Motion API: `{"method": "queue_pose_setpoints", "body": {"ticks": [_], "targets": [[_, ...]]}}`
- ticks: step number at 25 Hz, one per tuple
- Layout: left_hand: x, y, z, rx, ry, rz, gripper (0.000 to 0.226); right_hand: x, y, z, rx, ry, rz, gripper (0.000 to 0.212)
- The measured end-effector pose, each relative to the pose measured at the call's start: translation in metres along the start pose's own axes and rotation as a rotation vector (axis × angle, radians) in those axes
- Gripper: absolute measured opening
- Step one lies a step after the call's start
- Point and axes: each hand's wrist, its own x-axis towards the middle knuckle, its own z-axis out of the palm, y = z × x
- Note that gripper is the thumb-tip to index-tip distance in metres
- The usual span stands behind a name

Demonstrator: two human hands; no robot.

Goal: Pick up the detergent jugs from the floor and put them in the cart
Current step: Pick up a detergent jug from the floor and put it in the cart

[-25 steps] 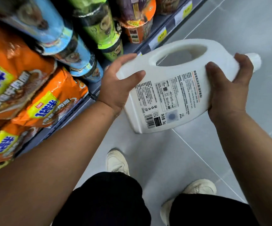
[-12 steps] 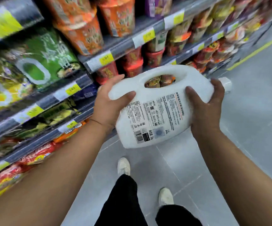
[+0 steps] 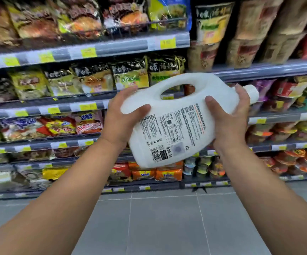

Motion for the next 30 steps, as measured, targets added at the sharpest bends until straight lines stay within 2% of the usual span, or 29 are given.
{"method": "queue_pose_setpoints", "body": {"ticks": [4, 7, 11, 18, 23, 30], "targets": [[-0.032, 0.045, -0.098, 0.154, 0.154, 0.057, 0.054, -0.049, -0.016, 0.087, 0.058, -0.161, -0.025, 0.076], [-0.071, 0.065, -0.187, 0.143, 0.305, 0.069, 0.049, -0.104, -0.022, 0.162, 0.064, -0.312, -0.018, 0.067], [-0.143, 0.079, -0.306, 0.184, 0.513, 0.065, 0.044, -0.203, -0.02, 0.254, 0.045, -0.524, -0.012, 0.063], [-0.244, 0.102, -0.519, 0.168, 0.78, -0.007, 0.048, -0.384, 0.0, 0.42, 0.058, -0.737, 0.069, 0.068], [-0.272, 0.099, -0.642, 0.159, 0.948, -0.002, 0.041, -0.47, 0.033, 0.545, 0.087, -0.903, 0.12, 0.062], [-0.265, 0.087, -0.814, 0.249, 1.225, -0.028, 0.044, -0.569, 0.096, 0.739, 0.14, -1.154, 0.234, 0.069]]}}
